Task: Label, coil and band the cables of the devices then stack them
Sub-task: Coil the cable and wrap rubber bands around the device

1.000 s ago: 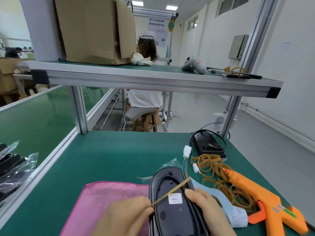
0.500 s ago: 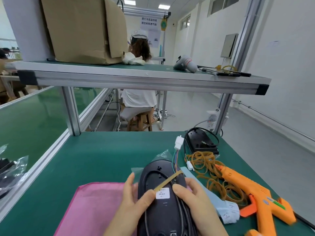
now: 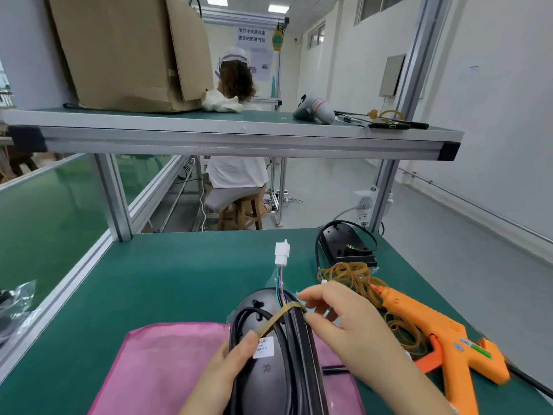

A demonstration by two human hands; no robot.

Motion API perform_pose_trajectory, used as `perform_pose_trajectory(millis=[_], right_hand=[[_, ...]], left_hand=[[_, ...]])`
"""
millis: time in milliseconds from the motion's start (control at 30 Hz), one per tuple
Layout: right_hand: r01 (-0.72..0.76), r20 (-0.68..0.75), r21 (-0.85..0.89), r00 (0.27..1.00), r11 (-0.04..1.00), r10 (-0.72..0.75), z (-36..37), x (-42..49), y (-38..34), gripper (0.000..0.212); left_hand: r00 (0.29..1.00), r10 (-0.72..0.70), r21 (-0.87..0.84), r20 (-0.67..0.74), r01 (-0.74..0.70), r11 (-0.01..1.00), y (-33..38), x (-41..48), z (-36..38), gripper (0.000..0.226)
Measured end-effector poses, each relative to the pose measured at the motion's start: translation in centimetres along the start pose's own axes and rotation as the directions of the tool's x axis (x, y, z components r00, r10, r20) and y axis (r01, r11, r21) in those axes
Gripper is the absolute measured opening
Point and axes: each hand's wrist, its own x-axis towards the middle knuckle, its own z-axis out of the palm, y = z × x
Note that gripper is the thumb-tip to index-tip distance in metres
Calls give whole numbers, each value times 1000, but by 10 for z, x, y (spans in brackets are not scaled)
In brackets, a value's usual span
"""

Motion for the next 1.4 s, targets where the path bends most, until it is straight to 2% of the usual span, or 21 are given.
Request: perform_pose_trajectory(millis=[67,100,167,233,333,400,467,567,633,800,933,1067,1167,1233,1300,1400], right_hand=[[139,73,-188,989,972,-127,-5,7,1,13],[181,103,-221,982,958,-161,-8,10,1,11],[230,161,-207,967,951,-199,-13,16,1,3],[254,217,-172,952,952,-214,-14,19,1,6],[211,178,-101,965,972,-191,-9,13,4,5],[180,144,-47,974,982,-172,-4,6,8,6],[119,126,46,984,992,-123,1,1,10,8],[19,140,178,989,984,-44,7,-2,14,9],[-5,162,194,986,981,-27,9,-3,18,10],[-6,230,197,972,980,-41,9,-8,23,5],[-8,227,210,973,978,-41,8,-10,25,6],[-43,251,194,968,980,-7,7,-8,23,11],[-165,235,220,965,961,112,6,-2,20,9],[-282,210,240,949,929,234,8,5,18,19],[-321,177,177,940,930,291,11,10,15,26],[-225,118,-62,966,972,231,14,13,10,26]], left_hand=[[1000,29,25,-8,-29,999,1,0,-2,42],[999,36,32,-4,-36,999,2,0,-3,41],[999,38,29,34,-39,999,0,0,-5,50],[998,35,16,58,-36,999,-3,0,-8,72],[997,46,53,63,-49,997,-4,2,-8,103],[998,55,50,41,-57,997,-5,2,-9,107],[998,57,45,29,-58,997,-4,1,-9,100],[998,58,38,-14,-58,998,-5,3,-9,63],[998,61,26,-22,-61,998,-4,3,-11,51],[994,77,-21,-75,-79,997,-5,8,-17,55],[996,75,-23,-47,-76,997,-6,11,-15,61],[997,67,-12,-26,-67,998,-5,11,-10,52],[995,91,3,-29,-91,996,-4,12,-10,35],[993,117,41,-26,-116,992,-5,12,-7,32],[988,156,82,-19,-154,985,-6,12,-4,46],[983,182,133,-15,-179,975,-6,10,-3,53]])
